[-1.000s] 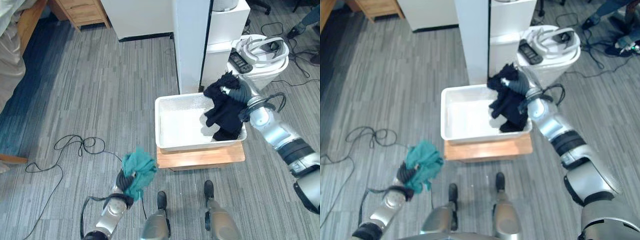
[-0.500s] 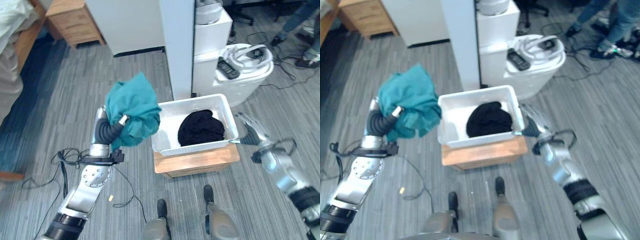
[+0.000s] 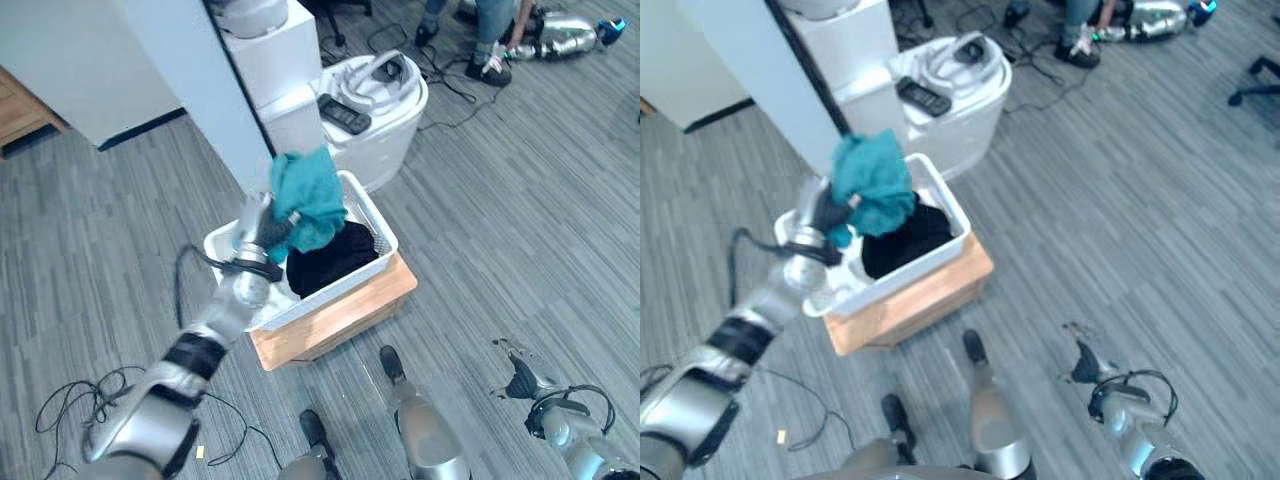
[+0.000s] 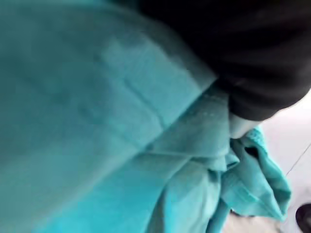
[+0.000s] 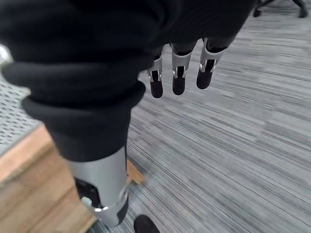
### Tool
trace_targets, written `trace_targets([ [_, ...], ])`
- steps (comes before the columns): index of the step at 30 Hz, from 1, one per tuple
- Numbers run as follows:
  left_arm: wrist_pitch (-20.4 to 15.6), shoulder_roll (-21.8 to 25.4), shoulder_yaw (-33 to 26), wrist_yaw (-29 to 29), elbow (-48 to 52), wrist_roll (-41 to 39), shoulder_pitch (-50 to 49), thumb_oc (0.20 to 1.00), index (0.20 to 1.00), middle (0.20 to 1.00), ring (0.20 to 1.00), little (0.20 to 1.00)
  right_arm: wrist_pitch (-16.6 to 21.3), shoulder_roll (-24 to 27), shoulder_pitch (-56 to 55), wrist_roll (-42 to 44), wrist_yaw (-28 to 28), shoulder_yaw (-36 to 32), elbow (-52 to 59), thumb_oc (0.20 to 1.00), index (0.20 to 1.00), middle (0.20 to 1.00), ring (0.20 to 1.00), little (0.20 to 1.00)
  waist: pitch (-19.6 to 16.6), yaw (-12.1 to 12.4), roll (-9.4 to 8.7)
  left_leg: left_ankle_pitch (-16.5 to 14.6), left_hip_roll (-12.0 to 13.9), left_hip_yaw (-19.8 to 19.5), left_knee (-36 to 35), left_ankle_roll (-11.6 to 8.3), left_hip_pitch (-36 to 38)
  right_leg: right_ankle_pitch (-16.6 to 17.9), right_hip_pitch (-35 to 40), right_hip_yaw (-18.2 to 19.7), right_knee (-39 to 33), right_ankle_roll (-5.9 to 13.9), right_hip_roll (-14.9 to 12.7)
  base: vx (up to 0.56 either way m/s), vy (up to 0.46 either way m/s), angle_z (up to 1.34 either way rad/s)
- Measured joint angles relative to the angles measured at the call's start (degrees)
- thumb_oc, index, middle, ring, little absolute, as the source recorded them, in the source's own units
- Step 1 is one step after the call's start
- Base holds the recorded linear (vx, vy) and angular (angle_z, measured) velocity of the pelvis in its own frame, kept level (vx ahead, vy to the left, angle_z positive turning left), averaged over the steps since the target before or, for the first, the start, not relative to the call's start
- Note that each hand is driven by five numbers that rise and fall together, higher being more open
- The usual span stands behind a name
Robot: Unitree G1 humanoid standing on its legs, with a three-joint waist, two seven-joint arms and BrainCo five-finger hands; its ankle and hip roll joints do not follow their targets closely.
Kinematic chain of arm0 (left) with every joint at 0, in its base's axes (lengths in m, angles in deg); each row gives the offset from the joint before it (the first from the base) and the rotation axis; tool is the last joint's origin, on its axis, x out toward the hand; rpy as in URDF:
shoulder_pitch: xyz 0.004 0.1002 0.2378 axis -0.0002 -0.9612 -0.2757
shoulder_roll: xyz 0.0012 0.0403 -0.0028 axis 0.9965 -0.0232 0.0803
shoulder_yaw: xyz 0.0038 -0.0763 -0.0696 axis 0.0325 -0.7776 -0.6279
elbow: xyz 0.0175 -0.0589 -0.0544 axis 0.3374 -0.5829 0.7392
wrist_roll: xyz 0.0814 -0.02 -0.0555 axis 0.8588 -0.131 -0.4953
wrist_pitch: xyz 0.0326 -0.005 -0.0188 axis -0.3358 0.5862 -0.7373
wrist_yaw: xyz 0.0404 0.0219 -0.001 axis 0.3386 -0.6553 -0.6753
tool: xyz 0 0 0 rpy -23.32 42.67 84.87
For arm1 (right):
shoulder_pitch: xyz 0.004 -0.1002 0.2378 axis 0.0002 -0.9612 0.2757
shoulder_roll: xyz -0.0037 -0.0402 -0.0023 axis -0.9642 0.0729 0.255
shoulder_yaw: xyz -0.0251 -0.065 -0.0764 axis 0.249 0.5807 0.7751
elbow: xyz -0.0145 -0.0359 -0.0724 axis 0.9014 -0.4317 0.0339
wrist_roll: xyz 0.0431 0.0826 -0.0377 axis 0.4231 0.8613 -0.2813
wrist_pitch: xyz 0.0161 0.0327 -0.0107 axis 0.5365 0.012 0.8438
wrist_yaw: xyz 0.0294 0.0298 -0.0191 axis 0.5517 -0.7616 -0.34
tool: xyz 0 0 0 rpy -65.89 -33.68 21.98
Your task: Tidy up the quilt and then pick up the clothes from the bed and put them into the laundry hamper.
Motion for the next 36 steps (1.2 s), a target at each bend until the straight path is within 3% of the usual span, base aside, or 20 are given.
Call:
trace_targets([
  [1, 0.4, -1.8, 0.8, 0.3, -1.6, -0.1, -0.4, 1.000, 1.000, 1.000, 1.000, 1.000, -0.2, -1.0, 0.4, 0.3, 0.1, 0.4, -1.0, 1.000, 1.000, 1.000, 1.000, 1.000, 0.1, 0.0, 0.05, 0.1, 0.2, 0.3, 0.0, -0.15, -0.3, 0.2, -0.5, 0.3, 0.0, -0.26, 0.3, 0.02, -0.023, -0.20],
  [4, 1.0, -5.5, 0.7, 2.5, -7.2, -3.1, -1.3, 1.000, 1.000, 1.000, 1.000, 1.000, -0.6, -2.3, 2.3, 1.1, 0.3, 2.8, -3.9, 1.000, 1.000, 1.000, 1.000, 1.000, 0.1, 0.2, 0.10, 0.1, 0.5, 0.7, 0.0, -0.22, 0.7, 0.2, 0.2, 0.3, 0.0, -0.32, 1.0, 0.03, 0.007, -0.08],
  [9, 2.4, -7.3, -3.5, 7.1, -11.7, -16.4, -4.6, 1.000, 1.000, 1.000, 1.000, 1.000, -2.9, -4.1, 6.6, 4.1, -0.1, 2.3, -8.3, 1.000, 1.000, 1.000, 1.000, 1.000, 0.3, 0.6, 0.90, -1.0, 0.8, 1.5, 0.0, -0.11, 3.0, -0.5, 2.3, 1.0, 0.0, -1.25, 1.0, 0.02, -0.004, -0.03],
  [12, 1.6, -7.3, -8.3, 7.2, -7.0, -22.3, -8.7, 1.000, 1.000, 1.000, 1.000, 1.000, -3.2, -4.1, 6.2, 4.3, -0.9, 2.2, -6.7, 1.000, 1.000, 1.000, 1.000, 1.000, 0.3, 0.6, 1.16, -1.2, 0.8, 1.5, 0.0, -0.45, 3.7, -0.5, 2.9, 1.0, 0.0, -1.25, 1.0, 0.05, -0.012, 0.00],
  [13, 0.5, -7.1, -11.4, 7.7, -3.1, -27.7, -12.8, 1.000, 1.000, 1.000, 1.000, 1.000, -3.1, -4.4, 5.2, 4.3, -1.2, 2.1, -6.3, 1.000, 1.000, 1.000, 1.000, 1.000, 0.3, 1.0, 1.47, -1.3, 1.1, 1.0, 0.0, -0.59, 4.9, -0.7, 4.3, 0.6, 0.0, -1.54, 1.2, 0.06, -0.009, 0.02],
  [16, -1.9, -5.6, -14.9, 7.6, 1.3, -31.9, -18.4, 1.000, 1.000, 1.000, 1.000, 1.000, -3.4, -4.2, 1.3, 4.3, -1.4, 1.9, -7.7, 1.000, 1.000, 1.000, 1.000, 1.000, -0.5, 2.1, 2.37, -1.8, 2.0, 0.1, 0.0, -0.89, 6.2, -1.4, 6.2, -0.2, -0.3, -2.34, 1.9, 0.03, -0.007, 0.14],
  [19, -2.1, -2.2, -17.9, 6.8, -0.2, -31.4, -20.6, 1.000, 1.000, 1.000, 1.000, 1.000, -3.5, -4.8, 1.4, 4.3, -2.5, 1.9, -10.0, 1.000, 1.000, 1.000, 1.000, 1.000, -0.6, 3.1, 2.56, -1.6, 2.2, -0.8, 0.0, -0.56, 6.5, -1.4, 7.3, -0.9, 0.0, -2.41, 1.9, 0.02, -0.004, 0.14],
  [23, -2.7, -3.3, -21.3, 6.0, -9.3, -32.1, -23.1, 1.000, 1.000, 1.000, 1.000, 1.000, -4.0, -6.4, 2.3, 4.3, -3.3, 2.1, -14.7, 1.000, 1.000, 1.000, 1.000, 1.000, -2.3, 4.4, 2.82, -1.7, 2.3, -1.5, 0.0, -0.62, 8.1, -2.0, 9.3, -1.6, 0.0, -3.03, 1.9, 0.02, 0.012, 0.10],
  [27, -1.6, -6.3, -21.6, 6.5, -24.7, -31.8, -28.5, 1.000, 1.000, 1.000, 1.000, 1.000, -4.4, -10.7, 4.2, 5.3, -3.7, 2.2, -20.7, 1.000, 1.000, 1.000, 1.000, 1.000, -4.8, 6.3, 2.38, -1.9, 2.3, -1.9, 0.0, -0.67, 9.1, -2.3, 10.7, -2.2, -0.1, -2.96, 1.8, 0.01, 0.022, 0.07],
  [29, -0.3, -8.5, -22.9, 6.2, -30.4, -31.0, -31.2, 1.000, 1.000, 1.000, 1.000, 1.000, -4.7, -13.4, 5.4, 7.6, -3.6, 1.9, -25.3, 1.000, 1.000, 1.000, 1.000, 1.000, -6.2, 6.5, 1.26, -1.9, 2.3, -2.0, 0.0, -0.61, 9.5, -2.4, 10.9, -2.1, -0.1, -3.05, 1.7, 0.01, 0.008, 0.03],
  [33, 2.2, -15.3, -21.2, 6.3, -42.9, -26.5, -36.4, 1.000, 1.000, 1.000, 1.000, 1.000, -6.7, -21.7, 8.4, 11.6, -2.7, 2.4, -36.7, 1.000, 1.000, 1.000, 1.000, 1.000, -9.2, 9.2, -0.68, -2.1, 2.1, -3.3, 0.0, -0.74, 9.6, -2.6, 11.7, -3.1, -0.3, -2.94, 1.3, 0.02, 0.028, 0.15],
  [36, 3.7, -16.7, -20.3, 6.5, -43.3, -25.6, -37.5, 1.000, 1.000, 1.000, 1.000, 1.000, -6.9, -21.5, 8.9, 13.2, -2.7, 2.6, -36.8, 1.000, 1.000, 1.000, 1.000, 1.000, -10.3, 10.3, -1.23, -1.8, 1.9, -4.3, 0.0, -0.38, 8.8, -2.6, 11.4, -3.9, -0.3, -2.93, 0.9, 0.01, 0.036, 0.23],
])
